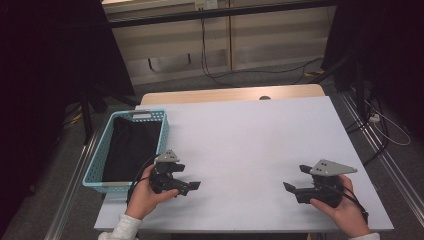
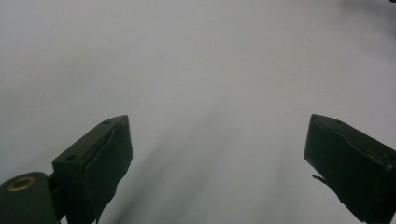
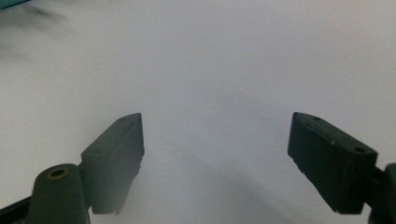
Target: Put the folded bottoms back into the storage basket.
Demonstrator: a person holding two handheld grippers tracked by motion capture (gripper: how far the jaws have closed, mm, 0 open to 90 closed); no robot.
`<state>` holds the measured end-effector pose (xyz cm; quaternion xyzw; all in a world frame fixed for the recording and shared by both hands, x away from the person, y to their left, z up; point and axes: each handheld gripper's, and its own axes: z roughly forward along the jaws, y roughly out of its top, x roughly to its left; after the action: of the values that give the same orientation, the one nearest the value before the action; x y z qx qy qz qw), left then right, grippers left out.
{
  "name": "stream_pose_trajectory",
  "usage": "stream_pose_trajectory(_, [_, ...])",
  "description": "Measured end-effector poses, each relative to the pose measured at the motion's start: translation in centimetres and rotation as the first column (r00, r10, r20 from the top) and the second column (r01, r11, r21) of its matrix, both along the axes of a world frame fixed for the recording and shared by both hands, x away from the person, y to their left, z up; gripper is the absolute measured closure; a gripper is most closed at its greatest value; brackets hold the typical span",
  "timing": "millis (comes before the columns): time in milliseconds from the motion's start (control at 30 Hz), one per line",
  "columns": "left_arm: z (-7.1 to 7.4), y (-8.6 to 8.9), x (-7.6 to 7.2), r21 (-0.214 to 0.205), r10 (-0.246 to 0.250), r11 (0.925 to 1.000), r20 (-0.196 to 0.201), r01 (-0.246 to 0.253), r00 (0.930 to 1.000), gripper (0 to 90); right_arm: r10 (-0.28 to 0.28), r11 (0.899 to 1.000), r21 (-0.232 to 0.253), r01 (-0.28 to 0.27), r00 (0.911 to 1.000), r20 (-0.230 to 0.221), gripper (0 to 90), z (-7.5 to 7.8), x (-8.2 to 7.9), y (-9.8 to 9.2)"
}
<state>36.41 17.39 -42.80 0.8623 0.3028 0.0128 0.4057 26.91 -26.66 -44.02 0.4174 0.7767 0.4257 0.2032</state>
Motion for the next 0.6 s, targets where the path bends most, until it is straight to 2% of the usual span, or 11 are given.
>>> stream_pose_trajectory(200, [0.11, 0.24, -0.32, -0.015, -0.002, 0.9999, 0.007, 0.002, 1.0, 7.8, -0.003, 1.0, 0.0, 0.003, 1.0, -0.001, 17.9, -0.02, -0.07, -0.07])
stream_pose_trajectory(333, [0.1, 0.28, -0.54, -0.005, -0.007, 1.0, 0.013, 0.007, 0.9999, 7.8, -0.004, 1.0, 0.003, 0.004, 1.0, 0.0, 17.9, 0.0, -0.14, -0.1])
stream_pose_trajectory(600, [-0.04, 0.39, -0.91, -0.013, -0.008, 0.9999, 0.014, 0.008, 0.9999, 7.8, -0.005, 1.0, -0.001, 0.005, 1.0, 0.001, 17.9, -0.05, -0.19, -0.12])
